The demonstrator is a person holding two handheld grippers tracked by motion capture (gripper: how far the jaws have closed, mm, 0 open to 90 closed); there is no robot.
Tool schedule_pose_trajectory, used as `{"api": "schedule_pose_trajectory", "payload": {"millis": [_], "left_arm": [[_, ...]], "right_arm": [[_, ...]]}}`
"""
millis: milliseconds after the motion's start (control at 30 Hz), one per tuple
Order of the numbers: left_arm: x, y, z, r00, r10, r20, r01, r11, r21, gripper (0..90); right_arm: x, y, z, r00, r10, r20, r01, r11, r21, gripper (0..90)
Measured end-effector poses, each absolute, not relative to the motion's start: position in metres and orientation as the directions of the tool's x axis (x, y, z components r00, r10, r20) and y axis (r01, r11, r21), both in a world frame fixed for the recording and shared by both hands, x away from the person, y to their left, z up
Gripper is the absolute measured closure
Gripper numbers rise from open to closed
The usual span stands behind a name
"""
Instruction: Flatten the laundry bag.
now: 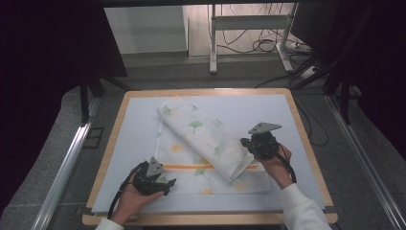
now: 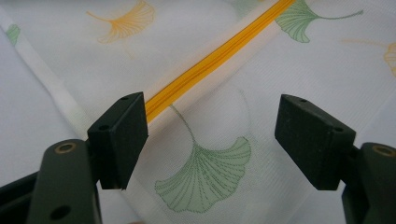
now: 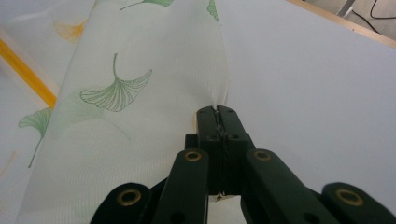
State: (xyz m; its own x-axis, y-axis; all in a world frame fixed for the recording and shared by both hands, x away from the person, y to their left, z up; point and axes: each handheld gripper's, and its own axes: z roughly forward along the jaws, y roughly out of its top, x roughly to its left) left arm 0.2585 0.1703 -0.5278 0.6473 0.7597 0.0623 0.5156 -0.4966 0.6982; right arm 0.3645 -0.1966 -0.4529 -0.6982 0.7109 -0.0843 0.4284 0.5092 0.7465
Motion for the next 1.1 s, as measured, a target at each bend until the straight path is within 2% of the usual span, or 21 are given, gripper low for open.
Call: {"api": "schedule_pose_trajectory", "payload": {"millis": [633,933,1100], "left_arm": [[0.260,0.170,-0.529,0.645,0.762,0.057,0.523,-0.495,0.693,25.3],[0.259,0.170,-0.528,0.653,0.755,0.054,0.518,-0.498,0.696,25.3],[0.258,0.170,-0.528,0.658,0.751,0.054,0.512,-0.499,0.699,25.3]], "right_arm": [[0.397,-0.214,-0.456,-0.681,0.728,-0.073,0.448,0.493,0.746,88.9],[0.427,-0.220,-0.453,-0.664,0.745,-0.067,0.478,0.491,0.728,88.9],[0.455,-0.225,-0.453,-0.630,0.774,-0.058,0.517,0.474,0.713,88.9]]}}
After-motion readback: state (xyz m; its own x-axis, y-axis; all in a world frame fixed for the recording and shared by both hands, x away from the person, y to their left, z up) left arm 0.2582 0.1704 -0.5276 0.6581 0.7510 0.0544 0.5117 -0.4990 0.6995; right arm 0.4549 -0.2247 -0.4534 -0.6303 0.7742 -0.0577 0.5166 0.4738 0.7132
